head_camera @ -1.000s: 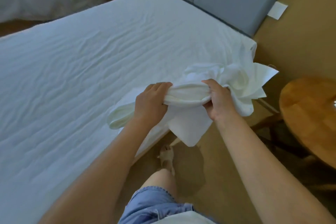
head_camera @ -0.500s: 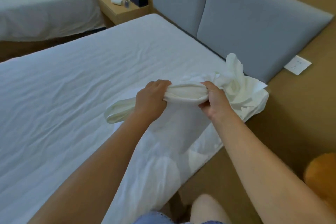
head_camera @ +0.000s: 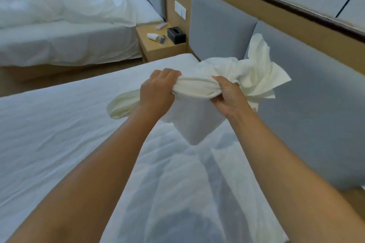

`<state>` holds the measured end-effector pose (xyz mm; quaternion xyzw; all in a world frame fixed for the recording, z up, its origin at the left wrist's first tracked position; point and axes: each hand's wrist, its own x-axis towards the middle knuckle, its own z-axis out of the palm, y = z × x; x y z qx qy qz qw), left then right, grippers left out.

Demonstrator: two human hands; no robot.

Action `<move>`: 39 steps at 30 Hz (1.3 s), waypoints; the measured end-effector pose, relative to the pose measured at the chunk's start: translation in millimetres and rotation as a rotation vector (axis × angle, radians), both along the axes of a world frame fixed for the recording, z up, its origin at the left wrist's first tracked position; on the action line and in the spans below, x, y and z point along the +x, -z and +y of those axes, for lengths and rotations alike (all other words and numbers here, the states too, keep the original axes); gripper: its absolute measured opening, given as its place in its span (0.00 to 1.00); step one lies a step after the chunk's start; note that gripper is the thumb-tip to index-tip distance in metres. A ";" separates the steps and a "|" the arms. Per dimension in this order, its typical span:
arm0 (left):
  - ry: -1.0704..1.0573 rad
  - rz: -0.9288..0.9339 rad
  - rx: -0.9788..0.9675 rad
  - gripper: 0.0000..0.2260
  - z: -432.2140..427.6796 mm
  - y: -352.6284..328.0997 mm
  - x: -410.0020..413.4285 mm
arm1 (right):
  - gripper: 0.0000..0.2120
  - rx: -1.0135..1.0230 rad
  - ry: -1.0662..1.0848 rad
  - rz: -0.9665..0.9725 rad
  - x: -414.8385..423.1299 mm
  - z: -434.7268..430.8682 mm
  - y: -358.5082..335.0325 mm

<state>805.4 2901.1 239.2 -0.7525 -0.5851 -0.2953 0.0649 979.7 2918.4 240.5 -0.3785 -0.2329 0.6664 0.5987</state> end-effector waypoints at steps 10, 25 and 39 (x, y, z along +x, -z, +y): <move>0.094 0.422 -0.883 0.18 -0.8 190.6 131.7 | 0.15 -0.843 0.201 -0.372 130.7 17.3 223.1; -0.189 -0.246 -1.437 0.17 -105.4 255.2 90.2 | 0.14 -0.340 -0.656 -1.259 93.9 -78.8 265.6; -0.730 -0.675 -1.276 0.17 -460.5 209.2 -18.8 | 0.10 0.527 -1.453 -1.365 -87.1 -319.8 210.9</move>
